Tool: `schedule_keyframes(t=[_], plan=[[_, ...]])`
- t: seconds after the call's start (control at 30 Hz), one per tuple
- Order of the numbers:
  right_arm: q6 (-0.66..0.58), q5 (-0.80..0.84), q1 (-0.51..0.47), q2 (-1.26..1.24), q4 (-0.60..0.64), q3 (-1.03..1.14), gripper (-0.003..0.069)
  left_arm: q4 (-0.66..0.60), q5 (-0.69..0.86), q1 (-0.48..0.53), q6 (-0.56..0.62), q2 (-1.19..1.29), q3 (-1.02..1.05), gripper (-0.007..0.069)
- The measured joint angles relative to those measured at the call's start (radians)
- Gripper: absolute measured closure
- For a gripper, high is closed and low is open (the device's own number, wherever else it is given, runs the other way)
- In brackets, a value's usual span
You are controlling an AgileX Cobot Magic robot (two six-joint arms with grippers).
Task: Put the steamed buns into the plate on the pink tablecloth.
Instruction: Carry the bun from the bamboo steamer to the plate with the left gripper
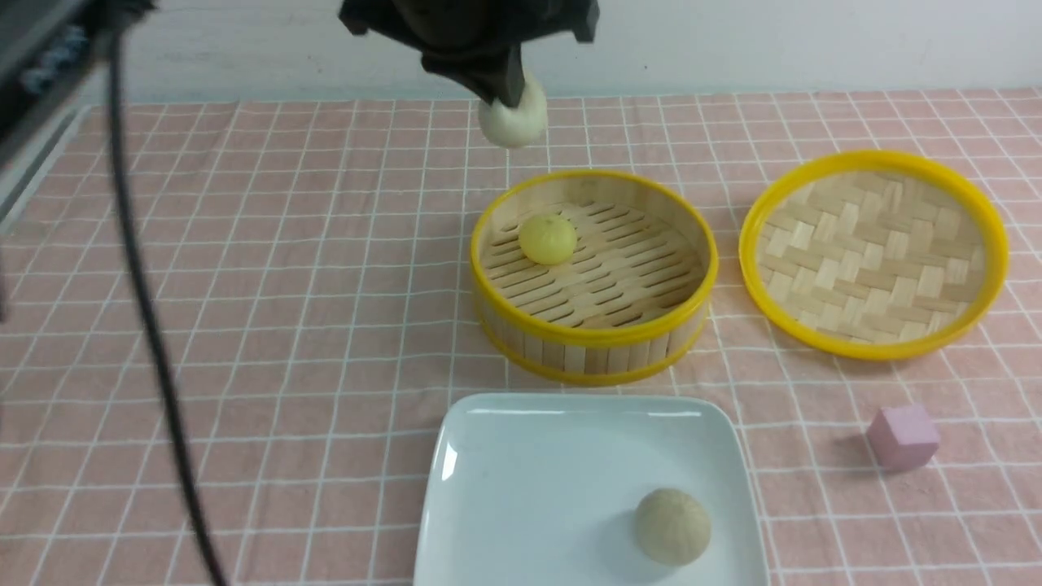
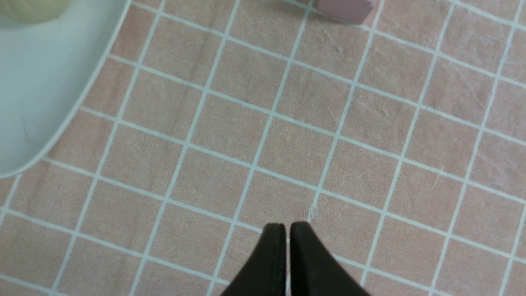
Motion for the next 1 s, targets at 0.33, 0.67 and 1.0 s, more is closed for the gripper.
schedule_keyframes(t=[0.33, 0.67, 1.0], plan=[[0.0, -0.003, 0.0, 0.0, 0.0, 0.0, 0.0603, -0.116, -0.258, -0.091, 0.019, -0.27, 0.753, 0.0594], [0.0, -0.003, 0.0, 0.0, 0.0, 0.0, 0.0589, -0.223, -0.705, -0.119, -0.021, -0.182, 1.084, 0.0531], [0.0, -0.004, 0.0, 0.0, 0.001, 0.0, 0.0573, -0.255, -0.65, -0.119, -0.035, -0.173, 0.993, 0.026]])
